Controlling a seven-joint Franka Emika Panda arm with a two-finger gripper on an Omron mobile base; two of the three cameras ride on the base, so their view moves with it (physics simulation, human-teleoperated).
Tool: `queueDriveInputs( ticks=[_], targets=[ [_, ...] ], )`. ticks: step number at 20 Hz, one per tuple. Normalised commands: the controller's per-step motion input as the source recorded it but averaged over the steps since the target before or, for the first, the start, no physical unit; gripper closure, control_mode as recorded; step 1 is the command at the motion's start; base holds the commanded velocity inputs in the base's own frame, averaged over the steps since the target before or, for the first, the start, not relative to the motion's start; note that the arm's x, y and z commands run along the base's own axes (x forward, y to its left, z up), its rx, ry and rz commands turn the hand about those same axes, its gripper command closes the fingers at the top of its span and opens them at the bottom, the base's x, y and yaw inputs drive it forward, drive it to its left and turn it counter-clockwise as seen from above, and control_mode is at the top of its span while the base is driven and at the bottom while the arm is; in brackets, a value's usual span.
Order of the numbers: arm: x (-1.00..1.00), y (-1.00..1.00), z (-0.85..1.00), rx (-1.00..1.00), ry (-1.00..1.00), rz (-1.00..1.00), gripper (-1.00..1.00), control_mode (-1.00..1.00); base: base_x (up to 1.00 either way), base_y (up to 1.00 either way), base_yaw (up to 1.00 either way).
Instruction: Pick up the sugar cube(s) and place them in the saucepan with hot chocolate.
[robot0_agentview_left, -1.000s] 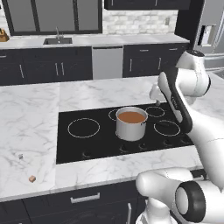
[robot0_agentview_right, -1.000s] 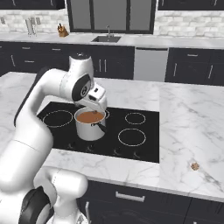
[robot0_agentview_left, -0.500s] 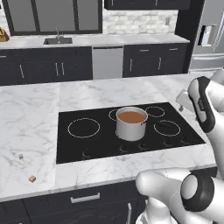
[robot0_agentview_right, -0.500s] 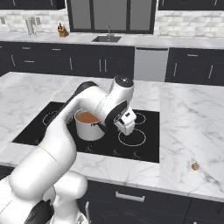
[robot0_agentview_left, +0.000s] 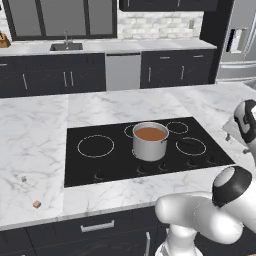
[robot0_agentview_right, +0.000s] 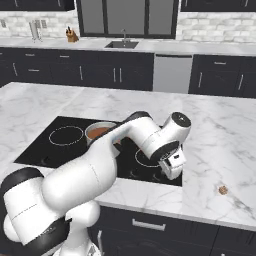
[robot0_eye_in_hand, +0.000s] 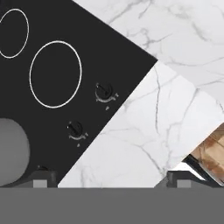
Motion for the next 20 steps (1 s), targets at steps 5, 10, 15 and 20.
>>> queueDriveInputs(
  ticks=[5, 10, 15, 20],
  targets=[
    [0.03, -0.75, -0.21, -0.05, 0.23, 0.11, -1.0, -1.0, 0.0, 0.0, 0.0],
    [0.17, -0.16, -0.02, -0.22, 0.29, 0.43, -1.0, -1.0, 0.0, 0.0, 0.0],
    [0.0, -0.01, -0.21, -0.14, 0.04, 0.42, -1.0, -1.0, 0.0, 0.0, 0.0],
    [0.0, -0.1, -0.23, 0.0, -0.26, 0.24, -1.0, -1.0, 0.0, 0.0, 0.0]
  ],
)
